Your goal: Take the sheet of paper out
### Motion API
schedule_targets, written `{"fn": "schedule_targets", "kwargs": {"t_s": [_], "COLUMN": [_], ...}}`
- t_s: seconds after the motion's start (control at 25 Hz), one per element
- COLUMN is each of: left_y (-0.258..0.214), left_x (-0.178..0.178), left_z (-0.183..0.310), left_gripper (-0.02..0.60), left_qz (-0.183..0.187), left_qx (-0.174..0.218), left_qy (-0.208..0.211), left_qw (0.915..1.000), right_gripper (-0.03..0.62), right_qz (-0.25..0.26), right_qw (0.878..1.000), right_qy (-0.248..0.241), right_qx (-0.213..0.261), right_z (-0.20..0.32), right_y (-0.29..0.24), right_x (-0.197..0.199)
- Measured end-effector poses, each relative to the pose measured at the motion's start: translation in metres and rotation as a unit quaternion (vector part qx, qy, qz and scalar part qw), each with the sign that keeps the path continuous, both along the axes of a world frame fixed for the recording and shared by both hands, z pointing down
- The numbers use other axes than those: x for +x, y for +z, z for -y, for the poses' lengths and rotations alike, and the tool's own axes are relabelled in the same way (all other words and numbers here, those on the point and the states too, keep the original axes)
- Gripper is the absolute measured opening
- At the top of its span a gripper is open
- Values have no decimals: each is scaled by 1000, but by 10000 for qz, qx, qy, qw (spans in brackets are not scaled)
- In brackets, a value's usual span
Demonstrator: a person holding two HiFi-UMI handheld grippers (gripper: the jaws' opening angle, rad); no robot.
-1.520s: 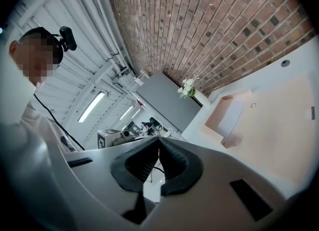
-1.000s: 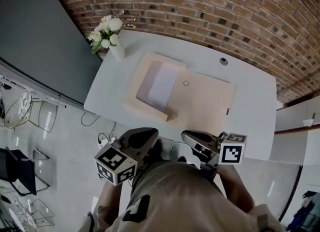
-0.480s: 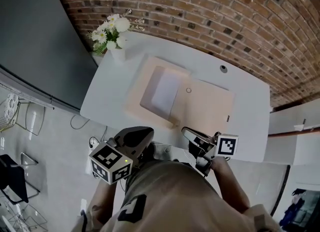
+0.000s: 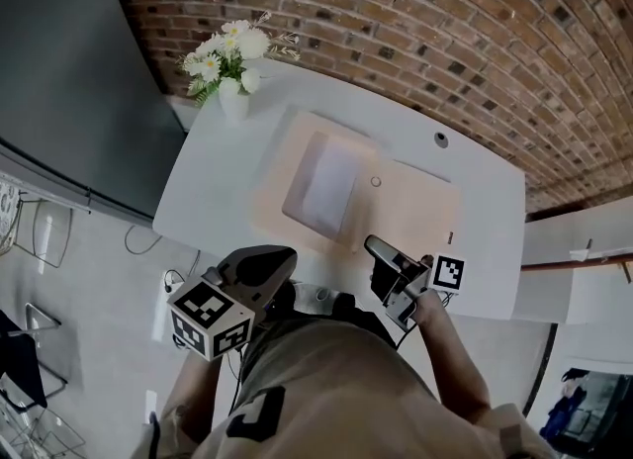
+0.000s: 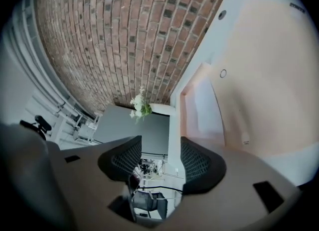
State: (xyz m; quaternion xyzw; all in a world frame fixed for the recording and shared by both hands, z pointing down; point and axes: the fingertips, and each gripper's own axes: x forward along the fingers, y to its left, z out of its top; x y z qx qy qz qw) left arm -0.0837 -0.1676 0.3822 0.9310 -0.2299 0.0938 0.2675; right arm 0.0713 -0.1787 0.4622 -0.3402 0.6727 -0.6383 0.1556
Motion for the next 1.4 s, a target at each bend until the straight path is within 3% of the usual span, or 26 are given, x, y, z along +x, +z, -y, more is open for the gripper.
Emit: {"fn": "schedule_targets", "kwargs": {"t_s": [0.16,0.48,0.84,1.4], "left_y": [1,6,9,10], "left_x": [-5,-9,11,25], "left_z": [6,14,23,19], "left_gripper": [14,15,14,14], "left_qz": [1,203,444,536], "left_qx": [-34,-145,-233,-358], "left_qy": [-75,-386,-526,-655], "left_qw": [10000,9989,9974,9958], "right_gripper": [268,301,365,368], "right_qz": [199,-56,35,262], "right_qw": [9988,9974,9905,9828], "right_qy": [349,-98,-748,-923], "right_qx": [-270,-708,-1152,-1576], "right_z": [21,38,46,48], "right_y": [18,69,109,139], "right_x": [18,11,-4,-12]}}
